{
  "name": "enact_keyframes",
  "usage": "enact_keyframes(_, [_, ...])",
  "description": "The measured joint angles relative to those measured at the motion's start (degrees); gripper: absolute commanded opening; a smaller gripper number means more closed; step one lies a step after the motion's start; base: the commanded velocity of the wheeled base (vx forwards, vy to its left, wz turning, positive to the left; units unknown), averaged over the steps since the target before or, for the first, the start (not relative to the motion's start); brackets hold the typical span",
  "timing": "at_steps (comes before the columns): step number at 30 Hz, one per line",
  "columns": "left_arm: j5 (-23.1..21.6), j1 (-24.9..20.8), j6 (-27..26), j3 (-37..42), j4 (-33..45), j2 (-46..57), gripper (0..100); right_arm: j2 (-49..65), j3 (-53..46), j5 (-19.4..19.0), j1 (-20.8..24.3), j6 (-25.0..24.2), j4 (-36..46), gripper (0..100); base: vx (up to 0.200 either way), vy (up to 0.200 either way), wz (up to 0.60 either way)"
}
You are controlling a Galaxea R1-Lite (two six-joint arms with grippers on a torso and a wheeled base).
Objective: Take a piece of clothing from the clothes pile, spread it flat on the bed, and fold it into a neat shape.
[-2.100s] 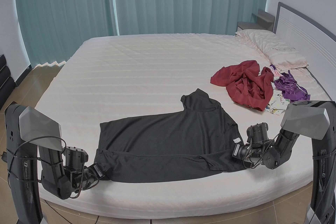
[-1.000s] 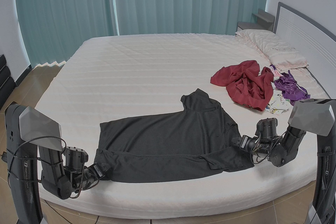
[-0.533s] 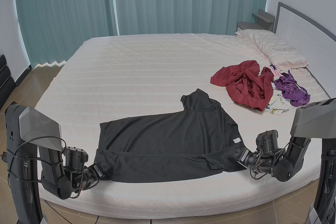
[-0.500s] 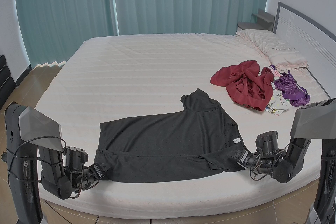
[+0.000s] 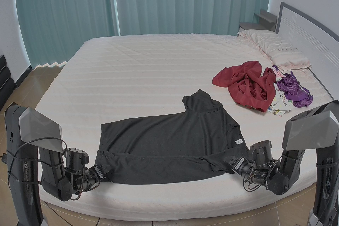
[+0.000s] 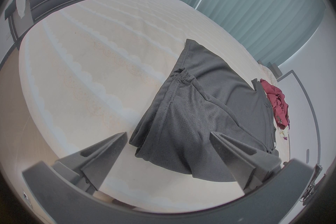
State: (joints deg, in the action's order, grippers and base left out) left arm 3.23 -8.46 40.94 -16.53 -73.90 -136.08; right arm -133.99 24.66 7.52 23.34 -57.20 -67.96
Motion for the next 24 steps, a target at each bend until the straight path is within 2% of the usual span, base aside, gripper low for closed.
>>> enact_keyframes(4, [0.0,-0.05,-0.05,0.0,0.0,0.0,100,-0.94,1.16,1.73,2.17,-1.51,-1.58,100,0.0,0.0,0.0])
enact_keyframes(12, [0.05,-0.07,-0.1,0.0,-0.06,-0.07,100,-2.07,4.17,2.55,2.76,-1.38,-1.78,100,0.0,0.0,0.0])
enact_keyframes(13, [0.02,-0.07,-0.1,0.0,-0.06,-0.07,100,-2.18,4.3,2.57,2.72,-1.29,-1.74,0,0.0,0.0,0.0])
enact_keyframes(18, [0.0,-0.07,-0.1,0.0,-0.09,-0.09,100,-3.19,4.85,2.96,2.45,-0.88,-1.78,0,0.0,0.0,0.0])
enact_keyframes(24, [0.02,-0.07,-0.1,0.0,-0.09,-0.09,100,-3.91,3.36,6.88,2.34,1.41,-2.73,0,0.0,0.0,0.0])
